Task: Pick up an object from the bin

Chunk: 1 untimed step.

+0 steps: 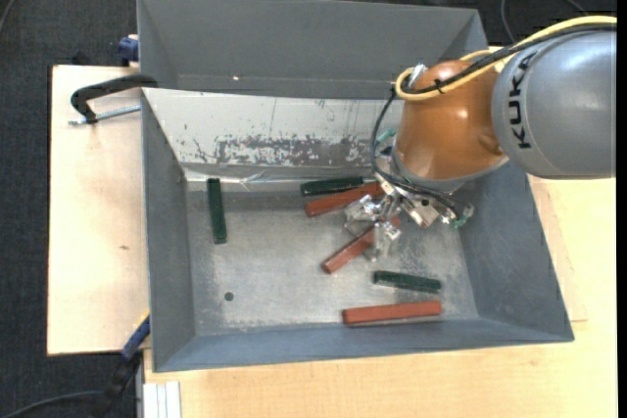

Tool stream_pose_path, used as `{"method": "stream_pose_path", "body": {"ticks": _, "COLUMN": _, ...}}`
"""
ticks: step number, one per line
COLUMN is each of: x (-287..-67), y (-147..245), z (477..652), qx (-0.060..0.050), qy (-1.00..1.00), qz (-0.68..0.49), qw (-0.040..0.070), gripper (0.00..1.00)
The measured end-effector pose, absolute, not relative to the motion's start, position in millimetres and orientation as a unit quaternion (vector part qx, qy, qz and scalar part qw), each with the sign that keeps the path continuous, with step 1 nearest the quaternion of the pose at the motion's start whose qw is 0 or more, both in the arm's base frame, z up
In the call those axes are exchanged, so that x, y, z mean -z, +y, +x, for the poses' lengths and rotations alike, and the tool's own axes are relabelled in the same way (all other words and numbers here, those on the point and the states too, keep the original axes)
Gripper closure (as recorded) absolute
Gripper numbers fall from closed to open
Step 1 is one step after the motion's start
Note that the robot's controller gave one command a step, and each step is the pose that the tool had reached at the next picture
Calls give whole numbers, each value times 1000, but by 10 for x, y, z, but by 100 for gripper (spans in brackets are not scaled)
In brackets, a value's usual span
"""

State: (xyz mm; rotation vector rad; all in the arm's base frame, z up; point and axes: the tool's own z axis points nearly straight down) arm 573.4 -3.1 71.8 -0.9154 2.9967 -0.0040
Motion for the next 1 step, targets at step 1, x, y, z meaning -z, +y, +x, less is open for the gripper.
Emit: {"method": "stream_pose_path", "body": {"ticks": 1, "x": -2492, "y": -176, "z": 5652, "qx": 2, "qy": 958, "qz": -286, "qw": 8, "gripper": 100}}
